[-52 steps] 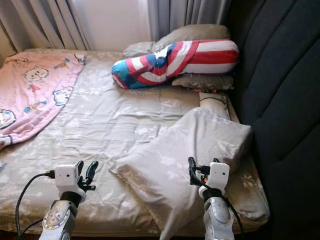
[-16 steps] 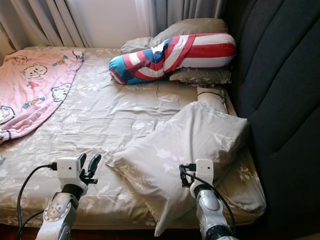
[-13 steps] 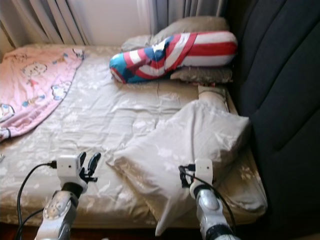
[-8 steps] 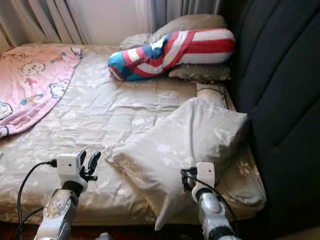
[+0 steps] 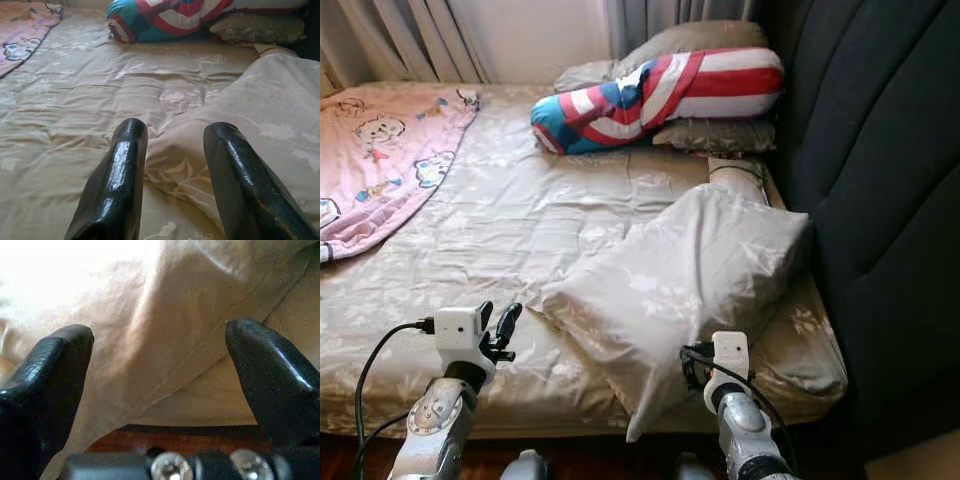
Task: Clean up the room
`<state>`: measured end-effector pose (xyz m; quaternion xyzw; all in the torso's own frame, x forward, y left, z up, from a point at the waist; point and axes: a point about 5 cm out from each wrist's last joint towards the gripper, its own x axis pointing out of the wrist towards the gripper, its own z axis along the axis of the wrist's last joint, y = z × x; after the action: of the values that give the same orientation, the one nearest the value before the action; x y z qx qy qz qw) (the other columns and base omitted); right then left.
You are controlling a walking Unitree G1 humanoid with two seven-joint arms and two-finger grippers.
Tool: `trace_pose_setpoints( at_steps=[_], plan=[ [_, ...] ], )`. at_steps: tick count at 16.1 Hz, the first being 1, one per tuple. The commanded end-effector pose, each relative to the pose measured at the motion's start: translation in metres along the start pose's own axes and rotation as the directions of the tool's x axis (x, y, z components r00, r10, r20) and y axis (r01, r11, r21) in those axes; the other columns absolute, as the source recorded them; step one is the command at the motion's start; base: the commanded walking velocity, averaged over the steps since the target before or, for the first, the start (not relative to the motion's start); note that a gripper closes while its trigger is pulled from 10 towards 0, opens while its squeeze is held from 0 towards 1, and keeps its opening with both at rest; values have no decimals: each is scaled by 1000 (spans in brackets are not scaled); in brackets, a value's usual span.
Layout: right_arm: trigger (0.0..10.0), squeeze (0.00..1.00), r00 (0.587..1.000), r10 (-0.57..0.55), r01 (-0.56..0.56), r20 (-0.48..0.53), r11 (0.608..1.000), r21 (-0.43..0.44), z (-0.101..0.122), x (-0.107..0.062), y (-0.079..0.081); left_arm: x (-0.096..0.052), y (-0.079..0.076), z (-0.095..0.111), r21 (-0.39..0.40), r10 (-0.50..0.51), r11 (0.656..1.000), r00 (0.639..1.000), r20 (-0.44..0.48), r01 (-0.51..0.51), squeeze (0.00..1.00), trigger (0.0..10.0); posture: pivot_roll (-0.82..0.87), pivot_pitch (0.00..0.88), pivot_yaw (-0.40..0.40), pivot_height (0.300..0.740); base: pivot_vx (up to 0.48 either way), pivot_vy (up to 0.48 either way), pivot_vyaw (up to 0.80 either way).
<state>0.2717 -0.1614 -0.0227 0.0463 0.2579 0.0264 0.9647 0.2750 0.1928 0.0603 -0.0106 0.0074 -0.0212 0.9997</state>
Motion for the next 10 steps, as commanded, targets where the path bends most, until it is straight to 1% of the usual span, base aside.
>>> trace_pose_setpoints(
  at_steps=[1,4,5,7,10],
  plan=[
    [10000,0,1000,-10,10,-25,1000,11,-7,-3,-6,2,0,1,-3,4,1000,1000,-4,-4,0,10000,23,96,-17,663,0,0,0],
    [10000,0,1000,-18,19,-12,1000,20,-6,-4,-10,4,-1,2,-7,-1,1000,1000,-3,1,0,10000,21,96,-17,663,0,0,0],
    [10000,0,1000,-18,17,3,999,28,-2,-3,-10,4,-2,2,-8,-3,1000,1000,-2,3,0,10000,19,96,-16,663,0,0,0],
    [10000,0,999,7,-10,45,999,53,7,1,-4,4,-2,2,-10,-7,1000,1000,0,7,0,10000,18,97,-16,663,0,0,0],
    [10000,0,999,23,-25,47,999,42,10,3,0,5,-2,2,-4,-5,1000,1000,-2,5,0,10000,21,97,-16,663,0,0,0]
  ],
)
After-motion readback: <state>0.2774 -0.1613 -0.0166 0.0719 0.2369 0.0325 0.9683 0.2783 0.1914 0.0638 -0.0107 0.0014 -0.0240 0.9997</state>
